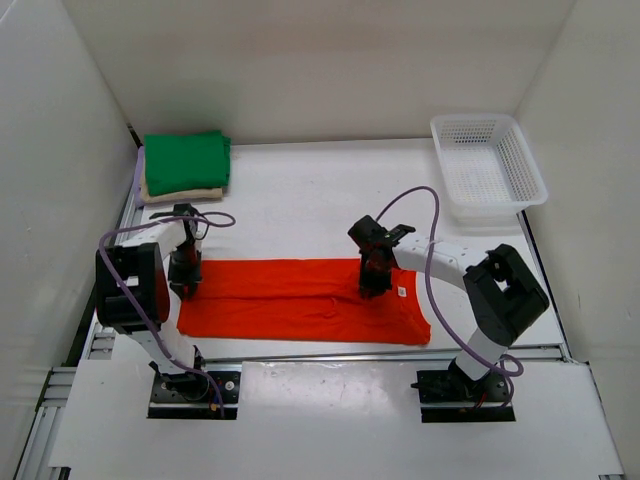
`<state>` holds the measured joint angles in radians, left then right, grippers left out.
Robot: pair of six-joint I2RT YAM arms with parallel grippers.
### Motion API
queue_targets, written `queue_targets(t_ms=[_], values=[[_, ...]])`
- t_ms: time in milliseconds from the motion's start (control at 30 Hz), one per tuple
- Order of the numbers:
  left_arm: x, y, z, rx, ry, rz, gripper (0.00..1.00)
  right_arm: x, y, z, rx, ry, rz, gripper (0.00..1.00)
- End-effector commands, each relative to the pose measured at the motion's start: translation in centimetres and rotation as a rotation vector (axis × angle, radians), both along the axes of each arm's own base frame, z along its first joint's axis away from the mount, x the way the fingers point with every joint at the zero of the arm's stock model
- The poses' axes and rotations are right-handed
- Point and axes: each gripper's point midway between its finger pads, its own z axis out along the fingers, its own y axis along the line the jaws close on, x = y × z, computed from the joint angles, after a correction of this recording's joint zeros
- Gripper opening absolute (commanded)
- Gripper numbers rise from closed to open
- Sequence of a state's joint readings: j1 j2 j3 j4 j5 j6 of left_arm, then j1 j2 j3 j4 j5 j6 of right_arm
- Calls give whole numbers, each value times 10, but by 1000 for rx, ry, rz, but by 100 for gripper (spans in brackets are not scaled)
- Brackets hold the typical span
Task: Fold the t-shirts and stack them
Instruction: Fold the other side of the tshirt into a rectangle
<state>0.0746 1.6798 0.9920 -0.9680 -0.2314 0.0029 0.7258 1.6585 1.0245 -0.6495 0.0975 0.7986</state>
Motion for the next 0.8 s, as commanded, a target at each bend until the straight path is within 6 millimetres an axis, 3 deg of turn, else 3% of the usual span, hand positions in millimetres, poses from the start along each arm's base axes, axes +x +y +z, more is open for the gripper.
queue_targets(t_ms=[0, 33, 67, 100, 233, 367, 500, 633, 767], values=[[13, 10, 8, 63, -55, 0, 32, -2, 6, 7, 39, 11, 6, 27], [17, 13, 11, 76, -66, 0, 37, -3, 5, 12, 50, -2, 7, 36], [17, 13, 11, 76, -67, 0, 43, -2, 6, 15, 59, -12, 7, 38], [20, 17, 14, 101, -75, 0, 58, -2, 7, 21, 76, -20, 20, 40], [32, 23, 30, 139, -125, 4, 72, -8, -3, 46, 95, -75, 15, 41], [44, 26, 50, 154, -206, 10, 76, 4, -20, 64, 91, -136, -29, 41], [50, 26, 66, 157, -260, 13, 77, 39, -20, 75, 88, -197, 16, 41], [50, 20, 72, 137, -281, 4, 79, 57, -10, 58, 62, -144, 120, 45], [24, 27, 61, 183, -224, 4, 79, 67, 4, 51, 130, -101, 143, 47]])
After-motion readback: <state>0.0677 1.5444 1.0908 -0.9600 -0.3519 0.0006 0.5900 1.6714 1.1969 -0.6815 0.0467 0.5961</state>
